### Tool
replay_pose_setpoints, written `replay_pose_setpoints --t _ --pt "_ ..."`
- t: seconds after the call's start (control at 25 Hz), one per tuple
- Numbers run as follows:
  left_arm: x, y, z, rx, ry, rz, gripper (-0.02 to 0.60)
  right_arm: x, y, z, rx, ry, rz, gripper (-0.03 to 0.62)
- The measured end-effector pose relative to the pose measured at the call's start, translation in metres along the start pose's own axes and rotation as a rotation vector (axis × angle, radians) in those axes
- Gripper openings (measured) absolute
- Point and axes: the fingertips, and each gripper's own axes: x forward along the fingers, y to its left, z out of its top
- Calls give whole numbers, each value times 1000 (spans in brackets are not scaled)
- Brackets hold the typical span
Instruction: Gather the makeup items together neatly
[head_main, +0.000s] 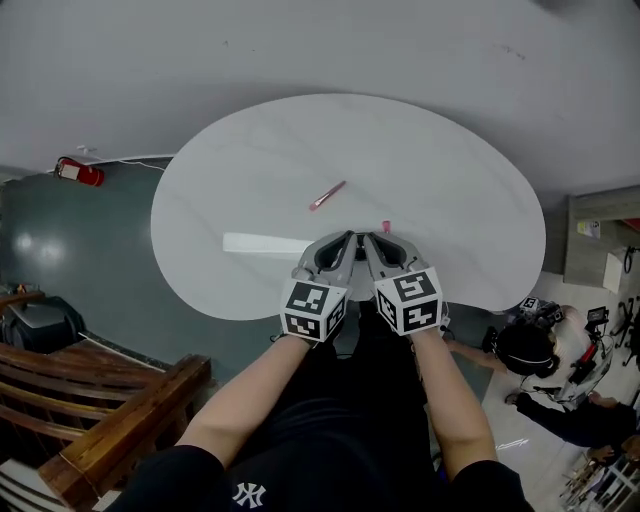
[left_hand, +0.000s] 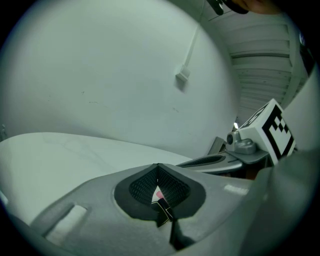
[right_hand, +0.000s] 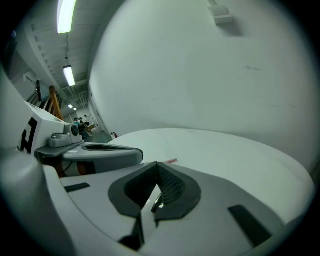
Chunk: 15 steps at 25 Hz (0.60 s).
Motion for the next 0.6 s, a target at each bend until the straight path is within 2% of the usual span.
replay_pose_setpoints --t 0.16,0.32,0.44,0.6 --pt "-3 18 12 -30 -25 39 8 16 11 16 -94 22 54 15" --pt "4 40 16 -94 -35 107 8 38 9 25 -232 84 117 15" --pt "17 58 15 -143 -34 158 8 57 2 31 -369 138 177 15" --pt "34 76 7 -191 -29 219 8 79 -8 32 -616 204 305 15"
